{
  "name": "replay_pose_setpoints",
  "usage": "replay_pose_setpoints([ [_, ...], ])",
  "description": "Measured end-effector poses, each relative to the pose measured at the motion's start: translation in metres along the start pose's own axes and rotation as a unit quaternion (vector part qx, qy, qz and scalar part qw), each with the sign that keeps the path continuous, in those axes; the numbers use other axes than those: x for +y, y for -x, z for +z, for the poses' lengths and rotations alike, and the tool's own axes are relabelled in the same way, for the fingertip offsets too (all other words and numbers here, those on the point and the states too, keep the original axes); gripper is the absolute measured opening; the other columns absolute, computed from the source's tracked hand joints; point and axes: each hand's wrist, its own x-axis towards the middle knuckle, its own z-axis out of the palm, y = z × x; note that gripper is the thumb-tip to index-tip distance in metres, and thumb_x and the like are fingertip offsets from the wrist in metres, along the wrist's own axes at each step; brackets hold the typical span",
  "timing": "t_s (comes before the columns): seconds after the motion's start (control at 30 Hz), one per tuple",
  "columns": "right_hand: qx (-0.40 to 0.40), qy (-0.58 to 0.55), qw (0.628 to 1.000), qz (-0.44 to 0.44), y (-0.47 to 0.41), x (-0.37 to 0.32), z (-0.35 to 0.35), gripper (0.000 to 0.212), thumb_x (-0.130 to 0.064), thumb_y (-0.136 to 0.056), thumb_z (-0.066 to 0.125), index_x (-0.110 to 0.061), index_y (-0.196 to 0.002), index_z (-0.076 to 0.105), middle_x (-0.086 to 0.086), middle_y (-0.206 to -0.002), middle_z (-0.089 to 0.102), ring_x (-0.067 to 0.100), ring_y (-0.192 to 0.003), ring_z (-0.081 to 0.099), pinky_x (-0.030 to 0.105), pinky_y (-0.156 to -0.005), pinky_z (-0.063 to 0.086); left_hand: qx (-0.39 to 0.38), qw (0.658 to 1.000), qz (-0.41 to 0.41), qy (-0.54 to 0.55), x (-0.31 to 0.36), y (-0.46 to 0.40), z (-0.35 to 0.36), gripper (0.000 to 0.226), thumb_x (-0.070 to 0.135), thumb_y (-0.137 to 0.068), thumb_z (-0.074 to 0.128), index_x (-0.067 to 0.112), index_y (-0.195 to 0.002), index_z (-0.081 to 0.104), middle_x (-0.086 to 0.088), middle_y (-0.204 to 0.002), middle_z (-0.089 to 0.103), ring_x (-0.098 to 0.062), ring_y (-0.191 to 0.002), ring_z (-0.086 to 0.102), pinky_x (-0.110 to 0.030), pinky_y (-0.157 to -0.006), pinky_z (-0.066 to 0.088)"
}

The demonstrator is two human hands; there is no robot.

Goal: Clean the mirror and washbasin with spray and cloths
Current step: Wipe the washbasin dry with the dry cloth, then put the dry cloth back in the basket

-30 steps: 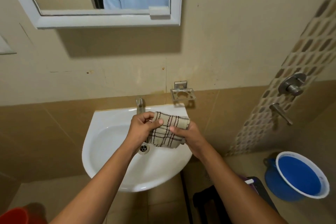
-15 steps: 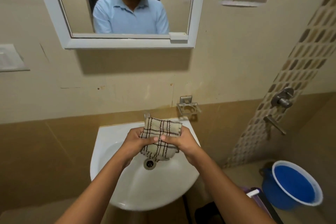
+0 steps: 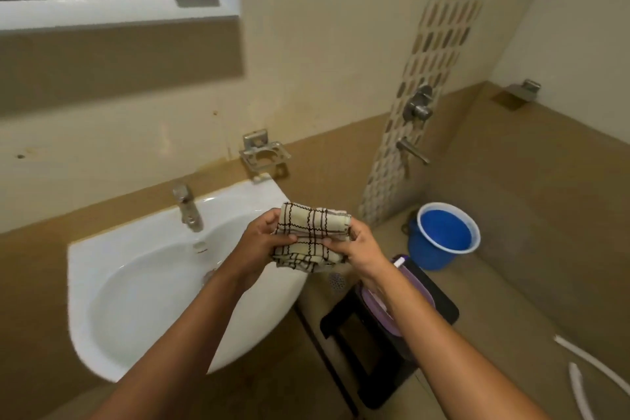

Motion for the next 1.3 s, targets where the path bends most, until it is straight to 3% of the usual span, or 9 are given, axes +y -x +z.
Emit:
replay_pose_setpoints([
  [0.23,0.027,0.063,0.996,-0.054,-0.003,0.016,-0.106,0.044,0.023,-0.075,0.059,-0.017,-0.077,0.077,0.005,-0.103,0.071,0.015,-0.094,0.069,0.028,-0.075,0.055,-0.127,0.977,-0.164,0.057,-0.019,-0.065,0.075,0.052,0.045,-0.080,0.059,0.007,-0.114,0.064,-0.023,-0.118,0.062,-0.038,-0.104,0.060,-0.049,-0.090,0.047],
  [0.4,0.022,0.092,0.993,-0.077,-0.009,0.029,-0.171,0.028,0.021,-0.072,0.065,-0.001,-0.088,0.074,0.013,-0.106,0.069,0.029,-0.103,0.066,0.043,-0.093,0.055,-0.258,0.932,-0.200,-0.158,-0.036,-0.112,0.141,0.065,0.037,-0.059,0.089,0.007,-0.113,0.069,-0.022,-0.115,0.068,-0.040,-0.112,0.063,-0.050,-0.102,0.047],
  [0.5,0.053,0.009,0.998,-0.013,-0.007,0.035,-0.208,0.035,0.017,-0.082,0.060,-0.010,-0.104,0.067,0.009,-0.103,0.068,0.020,-0.095,0.067,0.033,-0.083,0.057,-0.264,0.928,-0.202,-0.165,-0.051,-0.132,0.170,0.056,0.025,-0.059,0.089,0.006,-0.108,0.071,-0.023,-0.112,0.069,-0.042,-0.109,0.063,-0.050,-0.099,0.048],
  [0.6,0.074,-0.193,0.971,0.117,0.004,0.051,-0.243,0.023,-0.014,-0.099,0.049,-0.011,-0.119,0.061,0.012,-0.111,0.066,0.025,-0.098,0.065,0.036,-0.077,0.057,-0.220,0.944,-0.210,-0.131,-0.071,-0.141,0.199,0.061,0.021,-0.057,0.087,0.003,-0.112,0.068,-0.021,-0.113,0.069,-0.031,-0.101,0.067,-0.038,-0.089,0.055],
  [0.73,0.080,-0.195,0.959,0.190,0.021,0.087,-0.270,0.061,-0.054,-0.087,0.064,-0.013,-0.132,0.057,0.012,-0.126,0.066,0.031,-0.114,0.064,0.049,-0.095,0.053,-0.196,0.947,-0.230,-0.112,-0.111,-0.146,0.227,0.046,0.016,-0.069,0.083,0.007,-0.112,0.069,-0.015,-0.109,0.073,-0.025,-0.098,0.069,-0.030,-0.083,0.055],
  [0.83,0.113,-0.089,0.965,0.218,0.021,0.104,-0.281,0.056,-0.031,-0.079,0.080,-0.018,-0.127,0.055,0.003,-0.120,0.069,0.019,-0.107,0.068,0.037,-0.085,0.059,-0.162,0.945,-0.268,-0.093,-0.144,-0.148,0.240,0.043,0.012,-0.069,0.080,0.009,-0.110,0.070,-0.012,-0.105,0.074,-0.025,-0.097,0.070,-0.029,-0.077,0.057],
  [0.97,0.155,-0.032,0.951,0.267,0.011,0.134,-0.298,0.029,-0.006,-0.086,0.072,-0.020,-0.108,0.059,-0.003,-0.099,0.070,0.017,-0.095,0.068,0.031,-0.074,0.060,-0.152,0.928,-0.316,-0.123,-0.187,-0.154,0.248,0.045,0.013,-0.067,0.082,0.007,-0.110,0.069,-0.010,-0.105,0.074,-0.025,-0.097,0.071,-0.029,-0.076,0.058],
  [1.13,0.176,0.028,0.923,0.341,-0.009,0.181,-0.306,0.030,0.001,-0.088,0.065,-0.015,-0.113,0.061,0.004,-0.104,0.068,0.023,-0.101,0.065,0.042,-0.079,0.060,-0.182,0.898,-0.352,-0.193,-0.237,-0.171,0.247,0.035,0.005,-0.080,0.072,0.007,-0.114,0.062,-0.009,-0.113,0.069,-0.021,-0.101,0.067,-0.023,-0.073,0.056],
  [1.3,0.189,0.090,0.896,0.392,-0.032,0.223,-0.307,0.030,-0.003,-0.090,0.056,-0.011,-0.119,0.061,0.014,-0.118,0.065,0.032,-0.106,0.065,0.050,-0.080,0.060,-0.176,0.886,-0.356,-0.240,-0.282,-0.195,0.241,0.035,0.005,-0.075,0.077,0.020,-0.100,0.057,0.000,-0.106,0.067,-0.023,-0.105,0.064,-0.040,-0.091,0.054],
])
